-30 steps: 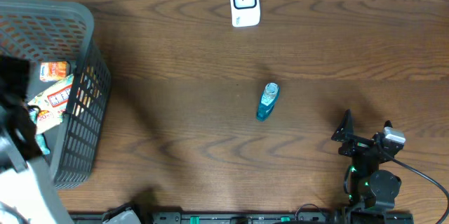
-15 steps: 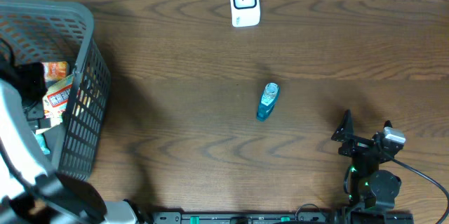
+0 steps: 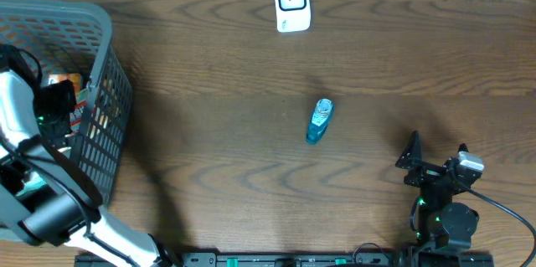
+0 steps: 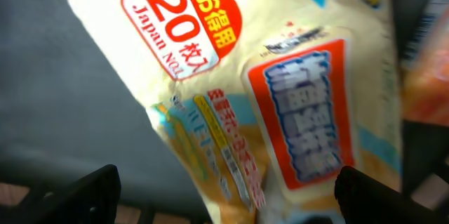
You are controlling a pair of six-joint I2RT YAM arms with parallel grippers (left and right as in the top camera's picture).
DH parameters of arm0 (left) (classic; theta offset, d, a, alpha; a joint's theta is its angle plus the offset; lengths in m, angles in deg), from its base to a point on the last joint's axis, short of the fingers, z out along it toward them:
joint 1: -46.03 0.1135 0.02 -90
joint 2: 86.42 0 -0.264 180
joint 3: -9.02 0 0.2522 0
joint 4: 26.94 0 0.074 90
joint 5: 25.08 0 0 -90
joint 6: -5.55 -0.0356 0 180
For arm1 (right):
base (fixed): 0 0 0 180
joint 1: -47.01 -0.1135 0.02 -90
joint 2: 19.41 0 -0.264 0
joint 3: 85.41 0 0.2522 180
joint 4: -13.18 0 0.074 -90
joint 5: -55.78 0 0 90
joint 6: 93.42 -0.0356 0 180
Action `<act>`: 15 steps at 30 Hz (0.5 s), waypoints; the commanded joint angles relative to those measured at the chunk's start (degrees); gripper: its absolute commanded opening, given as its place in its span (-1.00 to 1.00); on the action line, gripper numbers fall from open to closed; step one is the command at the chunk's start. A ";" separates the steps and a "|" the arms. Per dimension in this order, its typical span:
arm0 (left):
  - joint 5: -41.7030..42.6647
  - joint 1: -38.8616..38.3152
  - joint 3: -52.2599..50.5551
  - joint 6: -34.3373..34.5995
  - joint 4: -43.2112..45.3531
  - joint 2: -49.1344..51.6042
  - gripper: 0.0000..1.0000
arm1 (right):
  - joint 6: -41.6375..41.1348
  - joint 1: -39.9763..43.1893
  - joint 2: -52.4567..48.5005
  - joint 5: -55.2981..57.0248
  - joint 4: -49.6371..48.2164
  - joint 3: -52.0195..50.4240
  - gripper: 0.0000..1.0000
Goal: Scan the item barcode
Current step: 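Reach the left gripper into the basket toward the snack bag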
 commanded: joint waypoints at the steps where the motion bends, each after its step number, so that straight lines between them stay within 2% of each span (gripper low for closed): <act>1: -0.15 0.24 0.70 -0.20 -0.22 1.68 0.96 | 0.44 0.31 0.31 0.07 0.17 -0.04 0.99; 15: -2.54 0.17 -6.19 -0.55 7.10 2.97 0.96 | 0.42 0.31 0.31 0.07 0.15 -0.04 0.99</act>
